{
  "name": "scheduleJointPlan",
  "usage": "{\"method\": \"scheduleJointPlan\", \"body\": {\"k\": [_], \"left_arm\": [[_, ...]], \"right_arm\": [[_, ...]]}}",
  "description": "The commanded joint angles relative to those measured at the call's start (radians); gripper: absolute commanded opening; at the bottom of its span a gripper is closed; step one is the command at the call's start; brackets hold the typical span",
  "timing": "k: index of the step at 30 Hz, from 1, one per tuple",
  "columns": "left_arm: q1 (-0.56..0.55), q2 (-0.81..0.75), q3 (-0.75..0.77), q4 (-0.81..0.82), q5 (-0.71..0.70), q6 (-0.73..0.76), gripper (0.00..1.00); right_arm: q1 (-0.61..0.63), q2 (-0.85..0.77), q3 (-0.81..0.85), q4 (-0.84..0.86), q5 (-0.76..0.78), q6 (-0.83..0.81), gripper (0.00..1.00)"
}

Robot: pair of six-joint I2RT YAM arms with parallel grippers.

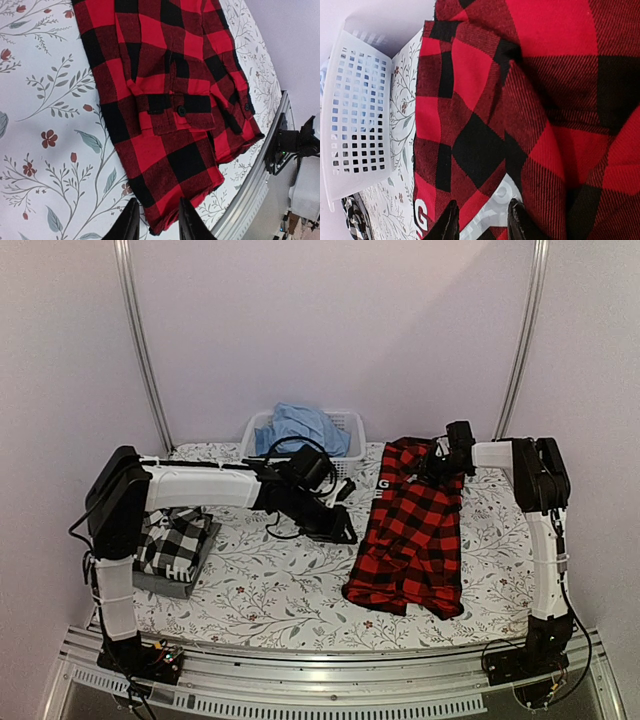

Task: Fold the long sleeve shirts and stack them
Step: Move the rectangle-folded shirt to the center of the board, then adjust the sleeve of the rectangle-folded shirt.

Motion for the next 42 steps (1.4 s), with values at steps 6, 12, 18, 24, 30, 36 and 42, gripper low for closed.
{"method": "scheduleJointPlan", "body": {"k": [6,12,18,24,30,36,42], "left_arm": [[0.024,0.031,0.009,0.095,0.049,0.073,0.27],[0.038,0.039,-0.020,0.140,0.110,0.088,0.27],[0.038,0.031,-0.048,0.163,0.151,0.054,0.27],[0.041,0.024,-0.053,0.128,0.117,0.089,0.27],[0.049,0.042,-0.037,0.133,0.103,0.082,0.27],[0.057,0.046,-0.010,0.128,0.082,0.076,0.27],[0.041,0.037,-0.025,0.143,0.097,0.055,0.26]], "right_arm": [[0.033,-0.337,-0.268,-0.021,0.107,-0.006,0.37],[0.040,-0.488,-0.554,0.079,0.125,0.092,0.28],[0.040,-0.497,-0.649,0.075,0.208,0.111,0.19],[0.041,-0.414,-0.600,0.070,0.237,0.125,0.17],[0.041,-0.282,-0.442,0.020,0.245,0.110,0.16],[0.042,-0.346,-0.450,-0.048,0.289,0.059,0.19],[0.070,-0.615,-0.598,-0.084,0.297,0.018,0.31]]}}
